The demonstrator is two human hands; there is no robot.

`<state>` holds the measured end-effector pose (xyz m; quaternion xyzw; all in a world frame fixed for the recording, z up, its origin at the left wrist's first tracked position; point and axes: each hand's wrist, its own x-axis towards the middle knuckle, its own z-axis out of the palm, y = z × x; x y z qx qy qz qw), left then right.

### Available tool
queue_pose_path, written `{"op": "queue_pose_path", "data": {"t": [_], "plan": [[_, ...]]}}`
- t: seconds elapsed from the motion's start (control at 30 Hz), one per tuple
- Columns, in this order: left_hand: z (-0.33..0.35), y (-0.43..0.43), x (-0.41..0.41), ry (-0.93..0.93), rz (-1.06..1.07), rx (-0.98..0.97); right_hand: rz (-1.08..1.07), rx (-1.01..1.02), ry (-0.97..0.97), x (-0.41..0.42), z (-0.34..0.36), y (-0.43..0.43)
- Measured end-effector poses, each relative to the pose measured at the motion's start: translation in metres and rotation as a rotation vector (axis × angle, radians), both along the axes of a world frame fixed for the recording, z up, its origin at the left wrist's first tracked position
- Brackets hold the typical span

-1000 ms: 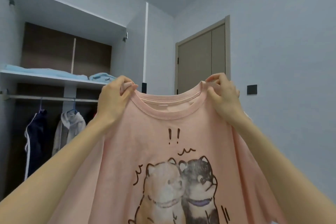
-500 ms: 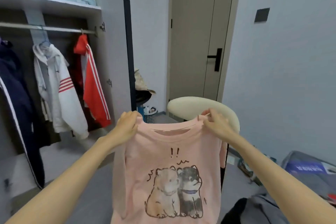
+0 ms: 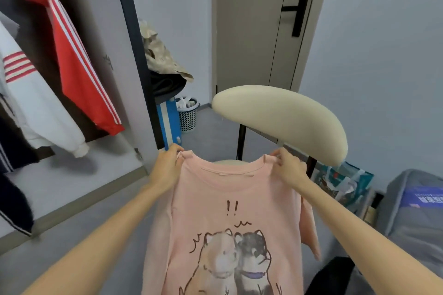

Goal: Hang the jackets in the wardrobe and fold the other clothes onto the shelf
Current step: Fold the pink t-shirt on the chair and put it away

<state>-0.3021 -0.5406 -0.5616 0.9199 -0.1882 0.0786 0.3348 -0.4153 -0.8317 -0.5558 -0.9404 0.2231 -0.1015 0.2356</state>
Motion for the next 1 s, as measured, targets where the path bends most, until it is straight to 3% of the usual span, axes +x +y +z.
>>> {"op": "queue_pose_path", "data": {"t": [0.37,0.63,0.8,1.0], "plan": [[-0.115,-0.052,0.091,0.151,0.081,0.153,-0.1,0.033,0.029,0.079,-0.116,-0.032],[-0.157,-0.078,0.087,0.183,0.128,0.333,-0.091,0.158,0.106,0.087,-0.169,-0.032],[-0.159,-0.095,0.04,0.091,-0.092,0.267,-0.078,0.215,-0.009,0.058,-0.179,-0.036],[-0.185,-0.141,-0.037,0.424,-0.302,0.425,-0.31,0.242,0.052,-0.002,-0.195,-0.052]]}}
